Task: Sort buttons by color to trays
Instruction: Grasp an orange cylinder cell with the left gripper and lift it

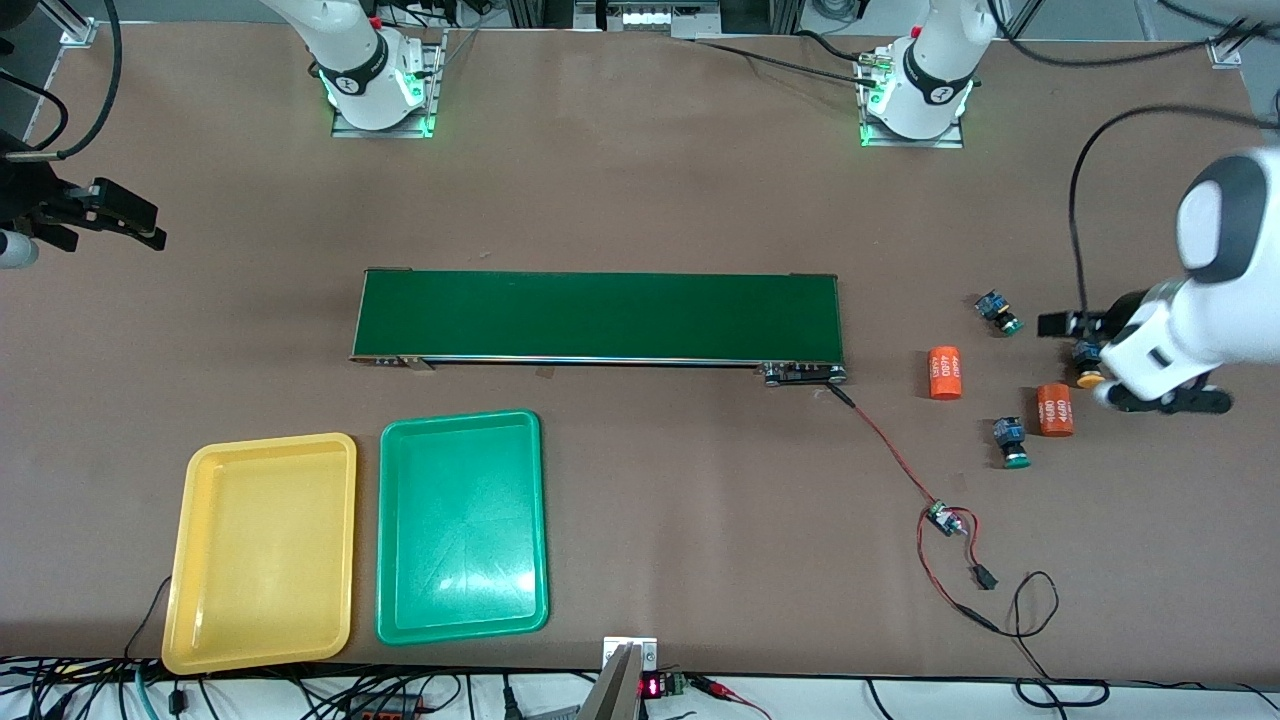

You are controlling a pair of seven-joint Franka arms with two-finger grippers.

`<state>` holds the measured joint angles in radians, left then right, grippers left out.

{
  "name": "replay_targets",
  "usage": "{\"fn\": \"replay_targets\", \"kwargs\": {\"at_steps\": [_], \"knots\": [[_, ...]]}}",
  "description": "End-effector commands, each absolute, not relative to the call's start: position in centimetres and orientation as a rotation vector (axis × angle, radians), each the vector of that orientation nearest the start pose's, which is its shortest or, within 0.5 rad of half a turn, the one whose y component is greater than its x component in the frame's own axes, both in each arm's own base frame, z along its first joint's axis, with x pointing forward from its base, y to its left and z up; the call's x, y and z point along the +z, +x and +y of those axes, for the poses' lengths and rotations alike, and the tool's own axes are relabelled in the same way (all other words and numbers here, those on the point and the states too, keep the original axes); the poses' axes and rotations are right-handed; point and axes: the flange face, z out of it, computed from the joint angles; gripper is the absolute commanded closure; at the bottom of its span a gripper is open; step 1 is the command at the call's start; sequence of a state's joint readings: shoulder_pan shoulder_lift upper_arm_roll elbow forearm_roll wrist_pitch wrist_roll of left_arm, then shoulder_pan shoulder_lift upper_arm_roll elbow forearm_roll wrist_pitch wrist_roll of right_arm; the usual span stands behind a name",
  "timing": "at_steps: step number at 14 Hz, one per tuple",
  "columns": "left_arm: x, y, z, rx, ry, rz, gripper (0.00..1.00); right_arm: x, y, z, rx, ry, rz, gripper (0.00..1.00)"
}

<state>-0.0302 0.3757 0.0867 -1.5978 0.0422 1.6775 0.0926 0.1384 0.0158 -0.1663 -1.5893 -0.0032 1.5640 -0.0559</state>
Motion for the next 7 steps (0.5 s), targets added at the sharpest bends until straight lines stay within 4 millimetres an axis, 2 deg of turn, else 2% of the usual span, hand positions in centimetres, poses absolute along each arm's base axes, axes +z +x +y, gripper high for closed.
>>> {"fn": "replay_targets", "kwargs": {"at_steps": [1, 4, 7], "knots": [[34.2, 63.1, 2.7, 0.381, -3.05, 0.123, 0.0, 60.9, 55.4, -1.3, 0.061, -3.155, -0.054, 0.0], [28.4, 61.4, 0.5, 0.237, -3.069, 0.195, 0.02, 60.9, 55.4, -1.2, 0.056, -3.154, -0.054, 0.0], [23.3, 58.8, -0.4, 0.092, -3.084, 0.229, 0.02, 60.9, 55.4, -1.2, 0.051, -3.152, -0.051, 0.0]]}}
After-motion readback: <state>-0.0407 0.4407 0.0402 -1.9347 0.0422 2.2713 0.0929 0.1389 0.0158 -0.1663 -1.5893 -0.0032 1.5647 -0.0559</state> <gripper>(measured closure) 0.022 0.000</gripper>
